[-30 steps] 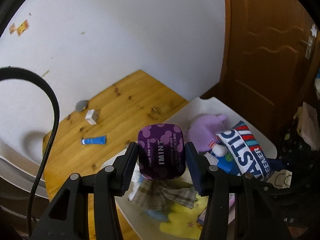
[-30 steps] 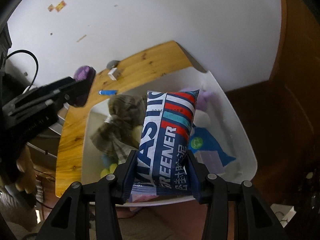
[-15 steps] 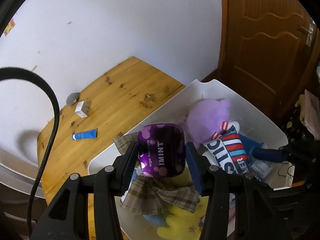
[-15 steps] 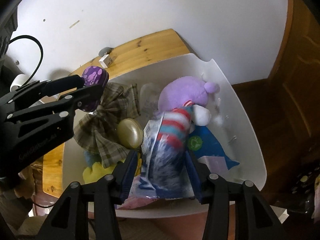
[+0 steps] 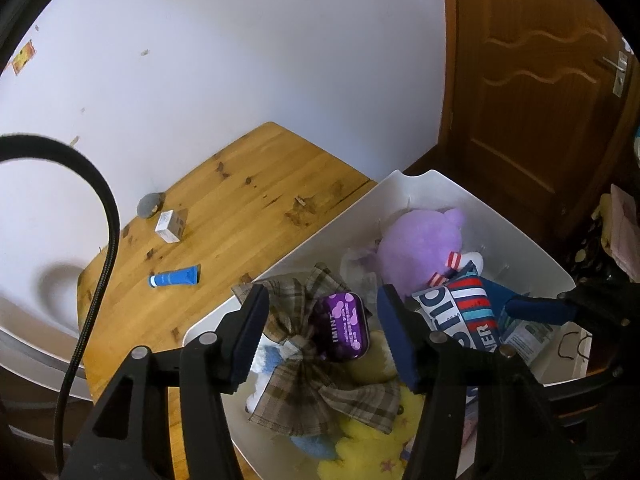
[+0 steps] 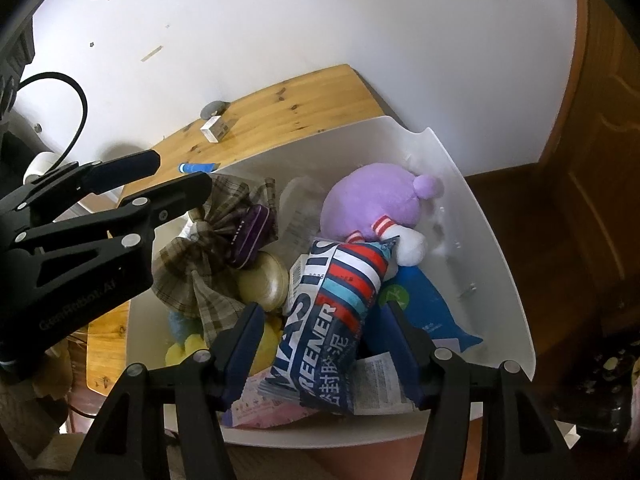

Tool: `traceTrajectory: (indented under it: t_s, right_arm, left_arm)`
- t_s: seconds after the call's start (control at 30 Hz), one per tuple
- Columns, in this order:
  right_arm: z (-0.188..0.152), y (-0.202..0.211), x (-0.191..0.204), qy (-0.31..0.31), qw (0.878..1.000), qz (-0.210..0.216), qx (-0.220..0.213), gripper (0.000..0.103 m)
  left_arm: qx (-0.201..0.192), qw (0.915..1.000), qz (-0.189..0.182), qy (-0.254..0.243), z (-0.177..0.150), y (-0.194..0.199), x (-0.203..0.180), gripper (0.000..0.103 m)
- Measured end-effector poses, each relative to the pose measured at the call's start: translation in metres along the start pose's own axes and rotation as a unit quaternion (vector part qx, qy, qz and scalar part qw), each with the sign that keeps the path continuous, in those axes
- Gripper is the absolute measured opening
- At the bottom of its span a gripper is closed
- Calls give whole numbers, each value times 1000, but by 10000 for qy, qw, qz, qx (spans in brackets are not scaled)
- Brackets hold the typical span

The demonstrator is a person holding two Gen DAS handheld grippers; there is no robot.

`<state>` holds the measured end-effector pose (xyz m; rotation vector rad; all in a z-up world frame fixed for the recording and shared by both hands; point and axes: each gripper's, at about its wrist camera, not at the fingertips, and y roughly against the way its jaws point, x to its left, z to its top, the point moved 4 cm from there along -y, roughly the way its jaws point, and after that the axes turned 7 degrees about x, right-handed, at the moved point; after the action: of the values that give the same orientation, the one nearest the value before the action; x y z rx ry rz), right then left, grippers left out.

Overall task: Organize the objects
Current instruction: 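Carry the mint tin and snack bag into the tray and release both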

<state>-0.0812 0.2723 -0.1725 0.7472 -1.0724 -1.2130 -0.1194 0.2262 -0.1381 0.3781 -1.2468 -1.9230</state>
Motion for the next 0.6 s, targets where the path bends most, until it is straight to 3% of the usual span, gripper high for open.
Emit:
traceTrajectory:
  t_s: [0.6]
  right_arm:
    - [1,4,14,179,9998,9,-60,62]
  left_arm:
    - [11,9996,-163,238,-5,7,13,61]
